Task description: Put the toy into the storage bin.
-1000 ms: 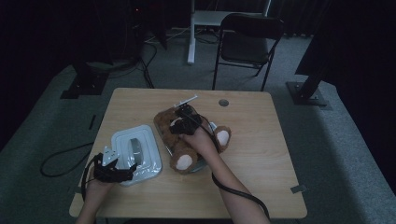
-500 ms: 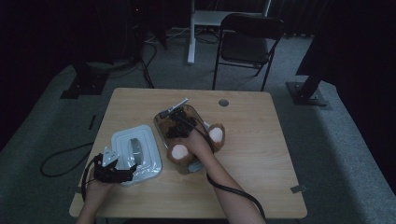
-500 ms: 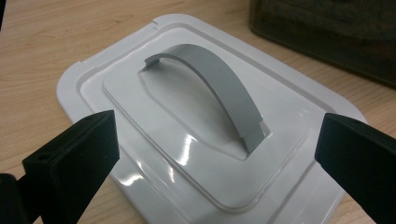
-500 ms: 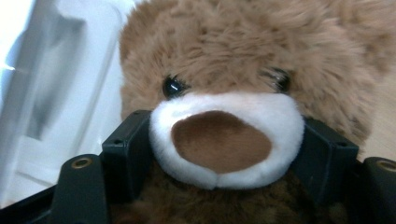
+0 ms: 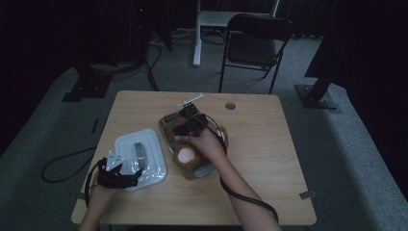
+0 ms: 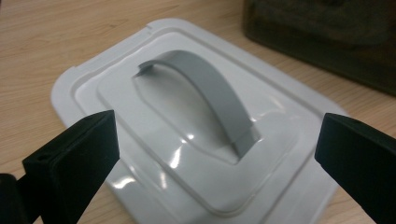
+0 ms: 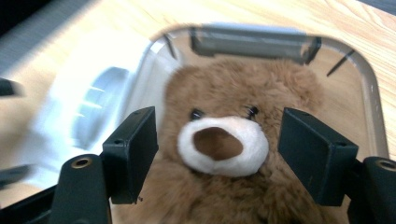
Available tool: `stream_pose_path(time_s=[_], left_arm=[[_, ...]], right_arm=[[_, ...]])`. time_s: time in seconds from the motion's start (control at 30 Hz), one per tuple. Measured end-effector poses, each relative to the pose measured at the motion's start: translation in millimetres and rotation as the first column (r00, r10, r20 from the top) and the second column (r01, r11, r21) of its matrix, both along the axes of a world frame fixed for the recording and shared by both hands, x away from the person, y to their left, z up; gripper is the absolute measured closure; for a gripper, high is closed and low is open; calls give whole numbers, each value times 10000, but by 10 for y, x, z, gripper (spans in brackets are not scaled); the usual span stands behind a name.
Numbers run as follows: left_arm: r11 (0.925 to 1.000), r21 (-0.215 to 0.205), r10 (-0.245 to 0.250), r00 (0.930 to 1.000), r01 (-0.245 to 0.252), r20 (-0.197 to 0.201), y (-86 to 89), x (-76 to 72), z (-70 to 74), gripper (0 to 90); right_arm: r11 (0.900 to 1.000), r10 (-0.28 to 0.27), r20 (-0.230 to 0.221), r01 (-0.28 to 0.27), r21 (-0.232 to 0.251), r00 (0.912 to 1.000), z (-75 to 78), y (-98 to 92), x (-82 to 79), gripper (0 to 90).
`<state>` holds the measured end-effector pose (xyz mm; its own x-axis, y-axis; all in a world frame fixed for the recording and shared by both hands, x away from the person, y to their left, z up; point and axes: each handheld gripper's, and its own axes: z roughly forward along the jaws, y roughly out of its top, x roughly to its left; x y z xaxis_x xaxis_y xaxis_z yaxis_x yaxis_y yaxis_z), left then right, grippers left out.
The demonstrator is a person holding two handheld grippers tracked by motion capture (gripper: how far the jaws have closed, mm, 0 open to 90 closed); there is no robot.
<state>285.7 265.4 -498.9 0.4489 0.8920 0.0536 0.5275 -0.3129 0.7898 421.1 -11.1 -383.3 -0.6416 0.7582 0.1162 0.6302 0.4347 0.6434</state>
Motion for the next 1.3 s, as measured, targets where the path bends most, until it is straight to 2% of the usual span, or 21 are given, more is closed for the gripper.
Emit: stream_pose_path(time_s=[0.03,0.13,0.3,0.37,0.5,0.6,0.8,0.9,1.0,1.07,1.1,1.13,1.23,1.3], left_arm=[[10000,-8,-32,10000,32,23,-16,-4,15,7],[9996,-122,-257,9996,258,98,-94,-9,90,7],[9959,-195,-874,9955,882,359,-284,-41,283,7],[9936,-366,-1053,9936,1068,411,-360,-48,361,7],[9883,-350,-1459,9875,1482,604,-519,-72,519,7],[9834,-429,-1730,9824,1762,709,-627,-84,635,7],[9723,-462,-2243,9701,2292,931,-846,-99,802,7],[9669,-468,-2463,9654,2508,863,-953,-77,850,7],[9655,-372,-2535,9629,2578,928,-1066,-38,877,7],[9581,-704,-2714,9585,2776,870,-1122,0,886,7],[9540,-900,-2789,9567,2859,829,-1151,15,885,7],[9533,-896,-2810,9558,2884,867,-1181,29,878,7],[9641,-428,-2587,9634,2621,707,-1268,93,839,7],[9675,-279,-2494,9666,2513,589,-1302,136,813,7]], right_arm=[[9995,-1,102,-2,328,9999,72,-89,-28,277],[9965,-5,321,-22,838,9995,183,-287,-80,277],[9951,-46,854,-39,985,9963,293,-617,-225,276],[9938,-72,1025,-42,1109,9947,317,-752,-301,274],[9918,-20,1217,-136,1272,9926,315,-967,-442,228],[9926,-24,1253,-129,1210,9921,280,-1104,-526,187],[9904,-257,1236,85,1380,9920,179,-1368,-628,213],[9900,-353,1089,198,1398,9934,112,-1423,-656,227],[9889,-302,990,153,1479,9946,62,-1425,-661,298],[9891,-148,865,19,1473,9961,25,-1411,-649,307],[9893,-102,809,-17,1461,9967,6,-1401,-647,342],[9896,-5,753,-104,1434,9972,-12,-1393,-646,379],[9938,247,709,-322,1061,9972,-68,-1349,-644,451],[9955,585,954,-652,687,9937,-106,-1314,-654,524]])
